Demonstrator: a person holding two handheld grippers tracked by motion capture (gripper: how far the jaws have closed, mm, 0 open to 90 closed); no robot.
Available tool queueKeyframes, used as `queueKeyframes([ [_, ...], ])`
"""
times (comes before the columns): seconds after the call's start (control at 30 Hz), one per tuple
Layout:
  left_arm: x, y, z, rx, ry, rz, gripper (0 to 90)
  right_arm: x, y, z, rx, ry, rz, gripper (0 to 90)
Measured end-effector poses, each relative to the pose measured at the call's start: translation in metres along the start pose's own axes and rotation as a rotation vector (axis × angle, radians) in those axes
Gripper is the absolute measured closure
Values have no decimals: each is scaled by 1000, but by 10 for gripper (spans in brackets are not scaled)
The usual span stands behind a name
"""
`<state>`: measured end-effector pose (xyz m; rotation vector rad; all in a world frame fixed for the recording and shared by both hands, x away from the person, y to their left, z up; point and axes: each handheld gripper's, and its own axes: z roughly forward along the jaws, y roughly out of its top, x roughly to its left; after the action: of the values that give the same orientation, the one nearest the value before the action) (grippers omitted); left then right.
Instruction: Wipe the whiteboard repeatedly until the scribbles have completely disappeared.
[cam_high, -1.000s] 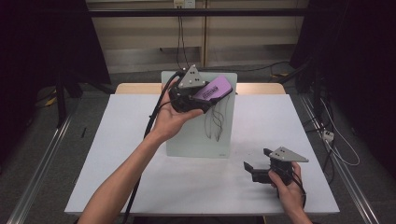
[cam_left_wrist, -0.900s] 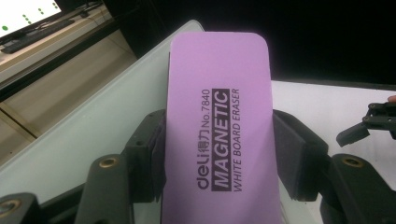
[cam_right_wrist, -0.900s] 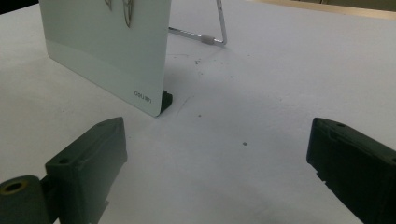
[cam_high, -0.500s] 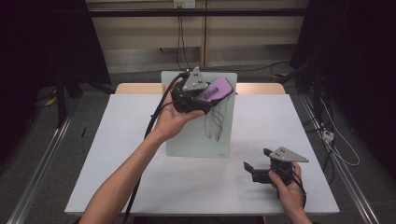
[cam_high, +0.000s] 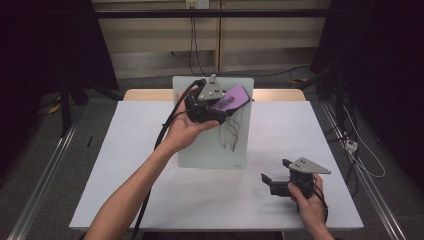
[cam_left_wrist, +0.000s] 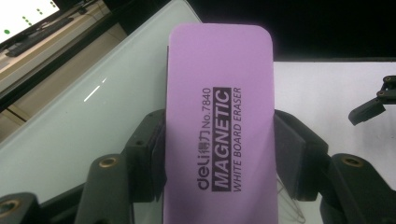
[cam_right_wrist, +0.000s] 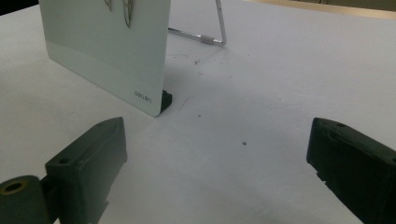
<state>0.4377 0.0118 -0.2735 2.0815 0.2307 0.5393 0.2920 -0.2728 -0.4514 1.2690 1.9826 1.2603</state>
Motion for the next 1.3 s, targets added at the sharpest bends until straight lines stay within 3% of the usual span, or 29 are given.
queueKeyframes([
  [1.3, -29, -23, 20, 88, -68, 19, 412, 0, 0, 0, 0, -1, -1, 52],
])
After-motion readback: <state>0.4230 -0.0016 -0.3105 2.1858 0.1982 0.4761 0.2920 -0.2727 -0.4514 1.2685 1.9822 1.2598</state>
